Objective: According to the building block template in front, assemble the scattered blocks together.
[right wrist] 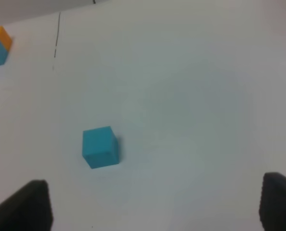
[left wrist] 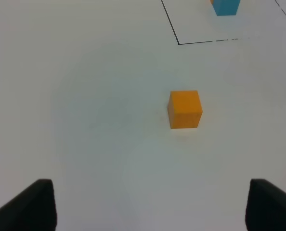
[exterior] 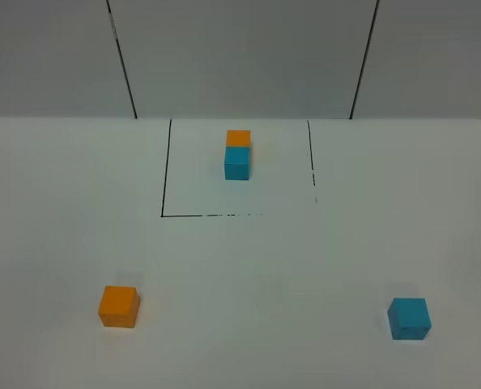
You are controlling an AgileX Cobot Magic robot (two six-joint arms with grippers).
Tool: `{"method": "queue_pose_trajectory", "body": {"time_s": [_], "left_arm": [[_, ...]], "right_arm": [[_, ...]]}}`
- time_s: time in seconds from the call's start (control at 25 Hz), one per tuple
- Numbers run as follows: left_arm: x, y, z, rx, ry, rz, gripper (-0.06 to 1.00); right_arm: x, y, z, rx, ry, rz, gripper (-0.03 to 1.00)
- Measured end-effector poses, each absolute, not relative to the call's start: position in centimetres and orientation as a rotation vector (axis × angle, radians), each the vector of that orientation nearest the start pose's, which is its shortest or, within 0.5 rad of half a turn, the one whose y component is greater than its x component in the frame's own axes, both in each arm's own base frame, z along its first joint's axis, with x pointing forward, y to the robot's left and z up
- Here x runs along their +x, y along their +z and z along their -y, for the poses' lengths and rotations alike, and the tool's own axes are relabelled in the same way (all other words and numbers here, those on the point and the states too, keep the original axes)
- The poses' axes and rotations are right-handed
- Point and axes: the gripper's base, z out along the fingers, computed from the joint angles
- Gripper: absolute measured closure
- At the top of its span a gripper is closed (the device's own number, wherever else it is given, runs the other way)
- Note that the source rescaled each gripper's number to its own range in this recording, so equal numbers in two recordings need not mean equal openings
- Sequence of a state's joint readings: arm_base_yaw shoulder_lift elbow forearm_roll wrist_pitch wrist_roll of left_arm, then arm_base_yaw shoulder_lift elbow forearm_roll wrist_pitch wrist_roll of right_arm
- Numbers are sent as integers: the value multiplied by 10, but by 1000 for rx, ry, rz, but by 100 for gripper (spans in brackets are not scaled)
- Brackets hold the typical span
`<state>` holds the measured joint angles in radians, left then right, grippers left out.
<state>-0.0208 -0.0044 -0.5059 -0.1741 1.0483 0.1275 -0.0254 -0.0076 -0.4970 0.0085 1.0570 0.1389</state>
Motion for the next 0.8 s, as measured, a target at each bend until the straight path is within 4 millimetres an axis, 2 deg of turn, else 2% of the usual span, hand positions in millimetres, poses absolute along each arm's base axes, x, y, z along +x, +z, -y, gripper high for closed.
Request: {"method": "queue_pose_trajectory", "body": {"time_s": [0.24, 0.4, 0.56, 0.8], "left_arm": [[-6, 283, 13, 155, -139, -1998, 26], [5, 296, 12, 151, -122, -2032, 26], [29, 311, 12, 144, -122, -2134, 26], [83, 332, 13, 102, -151, -2306, 26]], "right_arm": [[-6, 277, -1, 167, 81, -2030, 25], [-6, 277, -1, 167, 81, -2030, 25], [-6, 277, -1, 167, 81, -2030, 25], [-6, 277, -1, 167, 81, -2030, 25]]}}
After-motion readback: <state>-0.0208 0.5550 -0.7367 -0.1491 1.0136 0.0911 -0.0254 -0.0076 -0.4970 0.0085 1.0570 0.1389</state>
